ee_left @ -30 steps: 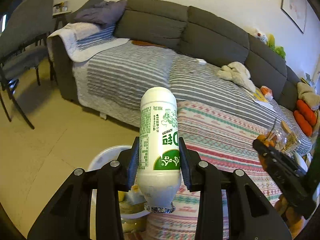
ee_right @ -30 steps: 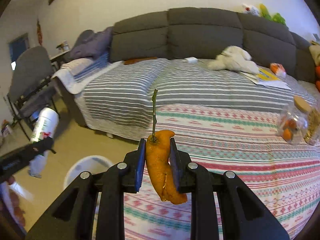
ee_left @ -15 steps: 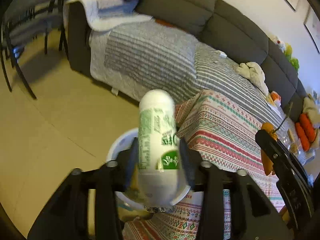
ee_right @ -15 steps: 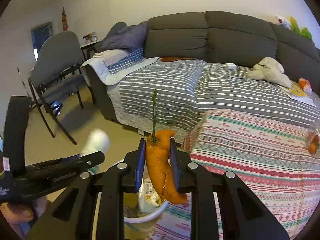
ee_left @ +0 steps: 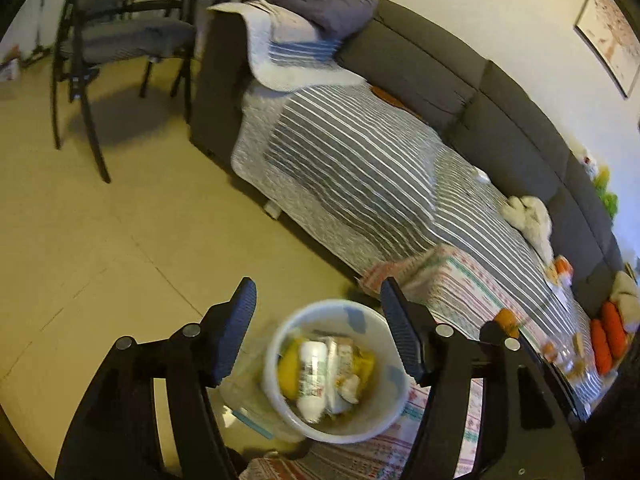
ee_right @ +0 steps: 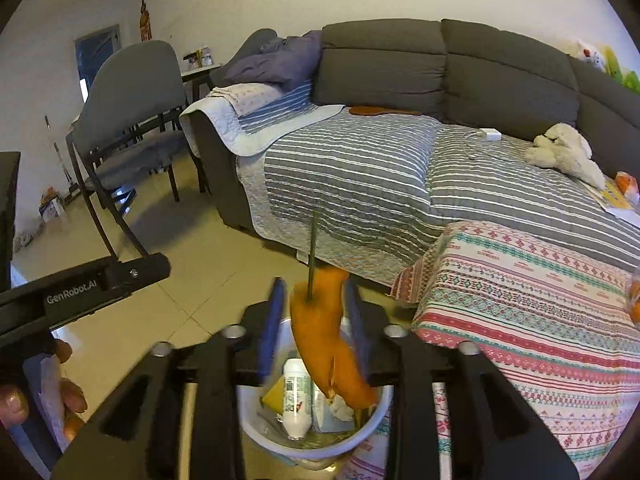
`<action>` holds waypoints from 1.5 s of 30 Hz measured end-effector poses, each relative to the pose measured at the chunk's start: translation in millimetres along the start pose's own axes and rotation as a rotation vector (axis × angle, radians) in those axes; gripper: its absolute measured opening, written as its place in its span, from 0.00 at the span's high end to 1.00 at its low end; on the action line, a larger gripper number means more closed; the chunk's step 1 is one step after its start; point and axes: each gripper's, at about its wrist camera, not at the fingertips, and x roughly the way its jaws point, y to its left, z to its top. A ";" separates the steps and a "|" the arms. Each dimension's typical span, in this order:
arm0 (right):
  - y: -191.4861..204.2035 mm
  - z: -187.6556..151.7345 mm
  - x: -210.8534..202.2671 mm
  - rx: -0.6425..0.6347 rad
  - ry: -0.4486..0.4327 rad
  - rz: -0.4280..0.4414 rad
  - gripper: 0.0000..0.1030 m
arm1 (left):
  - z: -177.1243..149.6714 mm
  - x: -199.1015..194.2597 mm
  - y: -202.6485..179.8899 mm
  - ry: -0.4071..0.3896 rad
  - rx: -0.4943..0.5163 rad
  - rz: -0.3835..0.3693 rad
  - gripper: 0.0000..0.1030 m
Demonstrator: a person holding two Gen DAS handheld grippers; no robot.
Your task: Collect trash
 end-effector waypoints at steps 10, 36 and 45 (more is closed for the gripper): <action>-13.5 9.7 -13.6 0.059 -0.056 -0.111 0.10 | 1.7 -9.9 -3.5 -0.117 0.083 0.210 0.21; -216.3 -21.9 -118.4 0.217 -0.164 -0.405 0.06 | -76.1 -22.9 -187.0 -0.267 0.363 0.075 0.07; -272.8 -46.6 -150.4 0.266 -0.188 -0.487 0.06 | -114.2 -20.0 -251.2 -0.251 0.438 0.001 0.07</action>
